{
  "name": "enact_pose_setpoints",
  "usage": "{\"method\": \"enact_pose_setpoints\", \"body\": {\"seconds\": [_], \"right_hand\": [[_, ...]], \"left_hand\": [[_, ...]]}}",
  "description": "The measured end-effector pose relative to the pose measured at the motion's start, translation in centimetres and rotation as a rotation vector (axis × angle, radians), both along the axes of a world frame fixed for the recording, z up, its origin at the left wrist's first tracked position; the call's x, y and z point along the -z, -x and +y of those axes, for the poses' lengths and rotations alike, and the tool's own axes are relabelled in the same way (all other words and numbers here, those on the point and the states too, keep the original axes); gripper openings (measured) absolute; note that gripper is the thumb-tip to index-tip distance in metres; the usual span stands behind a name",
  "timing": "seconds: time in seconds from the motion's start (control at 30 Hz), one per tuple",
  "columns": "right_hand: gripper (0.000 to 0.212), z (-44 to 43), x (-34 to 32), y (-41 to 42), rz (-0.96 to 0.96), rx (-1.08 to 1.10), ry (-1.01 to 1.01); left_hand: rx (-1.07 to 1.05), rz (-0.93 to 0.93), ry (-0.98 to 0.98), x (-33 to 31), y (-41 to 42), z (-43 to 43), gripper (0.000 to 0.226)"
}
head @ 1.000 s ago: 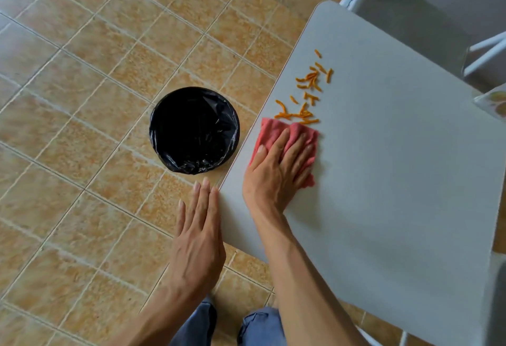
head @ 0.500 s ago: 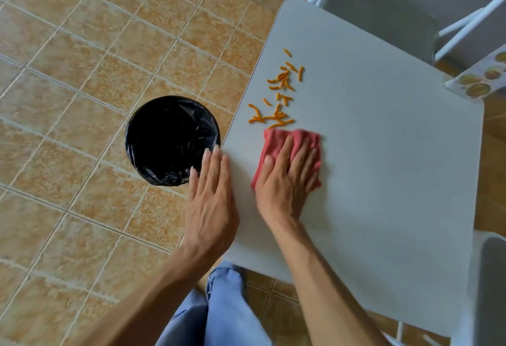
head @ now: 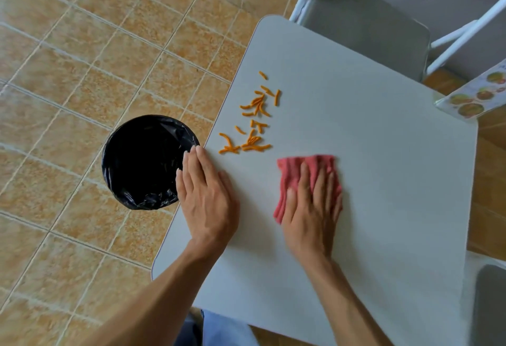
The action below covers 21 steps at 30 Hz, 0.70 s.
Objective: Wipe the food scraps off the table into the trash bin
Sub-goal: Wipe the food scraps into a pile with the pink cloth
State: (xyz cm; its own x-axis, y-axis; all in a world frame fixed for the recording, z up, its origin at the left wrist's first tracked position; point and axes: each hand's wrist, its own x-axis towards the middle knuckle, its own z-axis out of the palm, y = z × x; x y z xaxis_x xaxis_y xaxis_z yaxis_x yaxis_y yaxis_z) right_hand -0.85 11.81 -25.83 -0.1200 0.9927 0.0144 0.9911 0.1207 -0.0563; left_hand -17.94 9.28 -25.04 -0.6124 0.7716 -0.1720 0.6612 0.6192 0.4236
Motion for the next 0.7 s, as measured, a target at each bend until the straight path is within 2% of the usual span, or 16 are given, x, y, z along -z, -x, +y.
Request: {"method": "enact_pose_setpoints", "body": {"seconds": [0.23,0.33,0.47,0.7], "right_hand": [[0.068,15.6,0.8,4.1,0.123,0.129,0.022],[0.068,16.3,0.6,6.5,0.096,-0.008,0.048],[0.063,18.0,0.0,4.6,0.030,-0.256,0.097],[0.054,26.3,-1.1,6.9,0.145,-0.143,0.199]], "left_hand": [[0.001,0.039,0.048,-0.1,-0.2,0.2,0.059],[-0.002,0.042,0.073,-0.1,-0.2,0.1,0.060],[0.005,0.039,0.097,-0.1,0.0,0.3,0.061],[0.011,0.038,0.112,-0.1,-0.1,0.2,0.062]]}}
